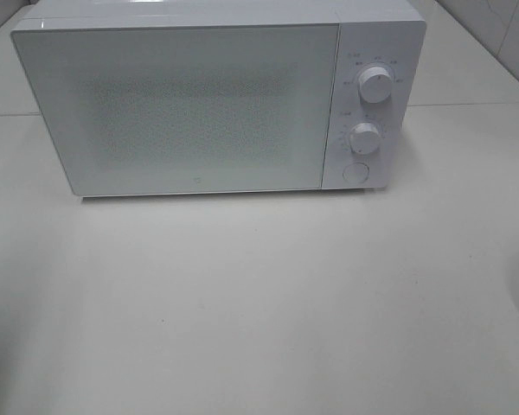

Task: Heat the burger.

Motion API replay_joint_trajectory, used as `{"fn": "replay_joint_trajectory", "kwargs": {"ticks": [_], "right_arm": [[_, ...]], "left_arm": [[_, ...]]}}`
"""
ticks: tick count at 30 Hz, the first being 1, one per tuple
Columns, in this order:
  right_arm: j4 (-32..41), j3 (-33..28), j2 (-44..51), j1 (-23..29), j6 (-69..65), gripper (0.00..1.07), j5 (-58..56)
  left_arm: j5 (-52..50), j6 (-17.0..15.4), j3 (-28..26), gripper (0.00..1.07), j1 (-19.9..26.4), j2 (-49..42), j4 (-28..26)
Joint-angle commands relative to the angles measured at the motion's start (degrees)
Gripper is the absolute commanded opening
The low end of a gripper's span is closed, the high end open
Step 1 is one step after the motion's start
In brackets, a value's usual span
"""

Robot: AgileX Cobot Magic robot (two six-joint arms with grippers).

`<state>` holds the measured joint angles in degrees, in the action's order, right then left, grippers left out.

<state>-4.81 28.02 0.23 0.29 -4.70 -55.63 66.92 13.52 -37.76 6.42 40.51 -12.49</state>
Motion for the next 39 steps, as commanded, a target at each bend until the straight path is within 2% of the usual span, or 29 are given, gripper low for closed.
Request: {"fn": "replay_joint_trajectory", "kwargs": {"ticks": [1, 2, 5, 7, 12, 17, 22, 31, 33, 34, 35, 36, 39], "right_arm": [[0.23, 0.06, 1.66, -0.34, 0.40, 0.75, 0.40], [0.23, 0.06, 1.66, -0.34, 0.40, 0.75, 0.40], [0.23, 0.06, 1.66, -0.34, 0.40, 0.75, 0.40], [0.23, 0.06, 1.66, -0.34, 0.40, 0.75, 0.40], [0.23, 0.06, 1.66, -0.34, 0.40, 0.75, 0.40], [0.23, 0.06, 1.66, -0.34, 0.40, 0.75, 0.40], [0.23, 0.06, 1.66, -0.34, 0.40, 0.75, 0.40], [0.23, 0.06, 1.66, -0.34, 0.46, 0.75, 0.40], [0.23, 0.06, 1.66, -0.34, 0.46, 0.75, 0.40], [0.23, 0.06, 1.66, -0.34, 0.46, 0.75, 0.40], [0.23, 0.06, 1.66, -0.34, 0.40, 0.75, 0.40], [0.23, 0.06, 1.55, -0.34, 0.40, 0.75, 0.40], [0.23, 0.06, 1.55, -0.34, 0.46, 0.75, 0.40]], "left_arm": [[-0.80, -0.57, 1.66, 1.02, 0.06, -6.70, -0.17], [-0.80, -0.57, 2.35, 1.02, 0.06, -10.54, 0.06], [-1.20, -1.32, 3.15, 1.02, 0.06, -13.81, 0.46], [-4.41, -3.27, 5.21, 1.02, 0.06, -18.05, 0.46], [-5.21, -3.72, 7.73, 1.02, 0.06, -23.89, 1.60], [-5.10, -3.78, 7.85, 1.02, -0.34, -27.67, 2.12], [-5.10, -4.07, 7.85, 1.02, -3.55, -31.80, 2.58], [-5.16, -5.04, 7.91, 1.02, -4.13, -40.74, 3.95], [-5.33, -8.71, 8.02, 1.02, -4.13, -42.17, 6.25], [-5.33, -8.71, 8.02, 1.02, -4.13, -42.17, 6.25], [-5.50, -11.57, 8.19, 1.02, -4.13, -42.06, 8.02], [-5.50, -12.66, 8.19, 1.02, -4.13, -42.17, 8.82], [-5.50, -13.52, 8.19, 1.02, -4.13, -42.17, 9.34]]}}
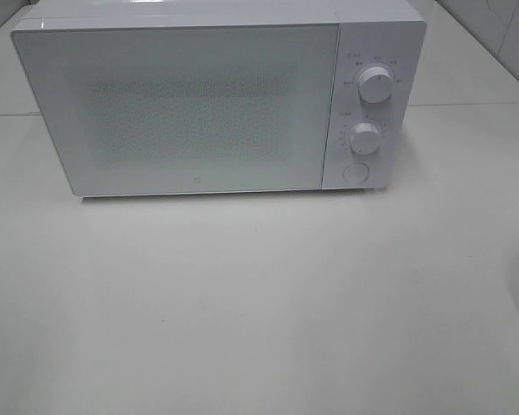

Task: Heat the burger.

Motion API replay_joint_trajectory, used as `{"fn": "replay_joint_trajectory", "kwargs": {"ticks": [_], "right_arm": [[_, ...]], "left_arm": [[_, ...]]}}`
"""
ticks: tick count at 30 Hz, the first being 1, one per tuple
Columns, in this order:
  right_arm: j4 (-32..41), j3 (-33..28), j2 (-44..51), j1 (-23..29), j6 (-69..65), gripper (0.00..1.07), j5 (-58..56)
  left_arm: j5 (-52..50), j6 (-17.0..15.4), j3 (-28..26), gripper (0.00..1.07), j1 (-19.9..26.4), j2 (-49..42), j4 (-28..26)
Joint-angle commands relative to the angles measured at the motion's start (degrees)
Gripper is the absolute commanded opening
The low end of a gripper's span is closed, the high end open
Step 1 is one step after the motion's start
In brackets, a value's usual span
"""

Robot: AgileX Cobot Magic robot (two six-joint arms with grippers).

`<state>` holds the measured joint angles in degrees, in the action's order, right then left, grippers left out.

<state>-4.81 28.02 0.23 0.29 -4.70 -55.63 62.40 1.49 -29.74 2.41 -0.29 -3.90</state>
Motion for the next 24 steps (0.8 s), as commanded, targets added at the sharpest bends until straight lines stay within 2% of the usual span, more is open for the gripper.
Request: {"fn": "replay_joint_trajectory", "kwargs": {"ticks": [1, 24], "right_arm": [[0.23, 0.06, 1.55, -0.34, 0.46, 0.75, 0.40], [0.23, 0.06, 1.55, -0.34, 0.46, 0.75, 0.40]], "left_arm": [[-0.97, -1.49, 0.17, 1.02, -0.11, -1.38, 0.74], [-0.97, -1.15, 0.17, 1.02, -0.11, -1.32, 1.15]]}}
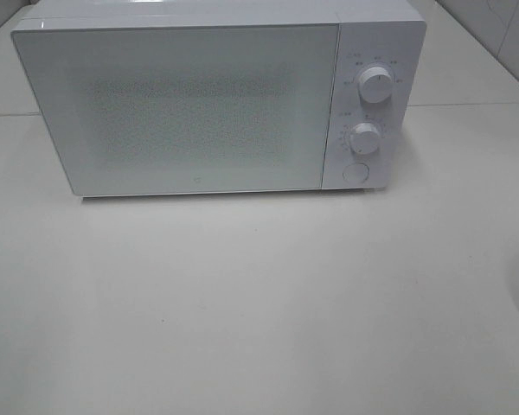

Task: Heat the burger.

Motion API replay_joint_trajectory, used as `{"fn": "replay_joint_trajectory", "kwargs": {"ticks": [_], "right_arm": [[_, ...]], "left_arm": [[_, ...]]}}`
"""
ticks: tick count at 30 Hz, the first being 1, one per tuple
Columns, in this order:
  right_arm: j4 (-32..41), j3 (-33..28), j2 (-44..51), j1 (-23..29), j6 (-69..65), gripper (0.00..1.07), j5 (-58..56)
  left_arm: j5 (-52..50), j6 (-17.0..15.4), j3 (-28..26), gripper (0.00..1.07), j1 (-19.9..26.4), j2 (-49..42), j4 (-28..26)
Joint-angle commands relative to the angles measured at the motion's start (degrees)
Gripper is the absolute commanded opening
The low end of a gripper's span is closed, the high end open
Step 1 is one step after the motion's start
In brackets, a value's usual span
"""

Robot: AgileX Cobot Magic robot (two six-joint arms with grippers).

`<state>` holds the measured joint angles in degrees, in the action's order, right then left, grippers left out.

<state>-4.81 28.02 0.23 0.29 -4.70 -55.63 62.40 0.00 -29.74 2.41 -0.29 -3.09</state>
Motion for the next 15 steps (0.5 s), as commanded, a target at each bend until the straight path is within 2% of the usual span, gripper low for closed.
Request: {"fn": "replay_joint_trajectory", "kwargs": {"ticks": [1, 15], "right_arm": [[0.23, 0.06, 1.55, -0.34, 0.46, 0.75, 0.40], [0.23, 0.06, 1.55, -0.34, 0.46, 0.75, 0.40]], "left_arm": [[-0.97, 0.34, 0.17, 1.02, -0.11, -1.32, 0.52], [-1.03, 0.34, 0.17, 1.02, -0.11, -1.32, 0.69]]}}
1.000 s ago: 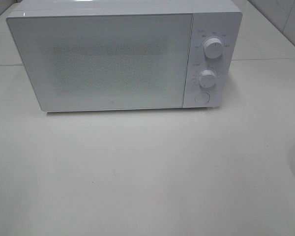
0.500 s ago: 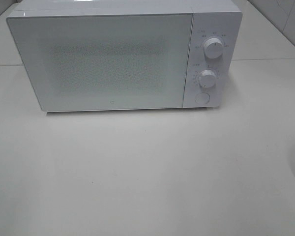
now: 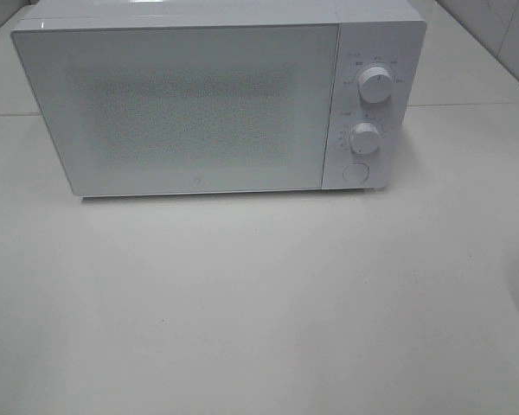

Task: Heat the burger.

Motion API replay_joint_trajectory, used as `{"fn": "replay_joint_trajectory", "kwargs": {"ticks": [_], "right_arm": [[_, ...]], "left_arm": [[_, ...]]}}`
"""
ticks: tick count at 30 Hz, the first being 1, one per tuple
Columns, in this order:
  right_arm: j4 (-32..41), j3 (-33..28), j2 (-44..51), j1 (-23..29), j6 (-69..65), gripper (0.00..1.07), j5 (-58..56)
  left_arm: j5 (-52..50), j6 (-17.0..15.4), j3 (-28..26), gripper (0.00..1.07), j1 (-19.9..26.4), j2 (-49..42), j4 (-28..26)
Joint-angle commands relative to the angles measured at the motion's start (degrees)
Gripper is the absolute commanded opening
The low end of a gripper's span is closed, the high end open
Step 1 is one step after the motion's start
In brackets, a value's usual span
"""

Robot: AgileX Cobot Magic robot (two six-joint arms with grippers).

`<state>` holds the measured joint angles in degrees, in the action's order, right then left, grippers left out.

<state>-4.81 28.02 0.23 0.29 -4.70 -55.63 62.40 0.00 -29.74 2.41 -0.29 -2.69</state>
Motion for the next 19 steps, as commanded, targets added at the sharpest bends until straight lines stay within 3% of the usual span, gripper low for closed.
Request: {"fn": "replay_joint_trajectory", "kwargs": {"ticks": [1, 19], "right_arm": [[0.23, 0.06, 1.55, -0.34, 0.46, 0.75, 0.40], [0.23, 0.06, 1.55, -0.34, 0.46, 0.75, 0.40]], "left_arm": [[-1.03, 0.34, 0.17, 1.02, -0.11, -1.32, 0.29], [-1.03, 0.34, 0.17, 1.02, -0.11, -1.32, 0.29]]}}
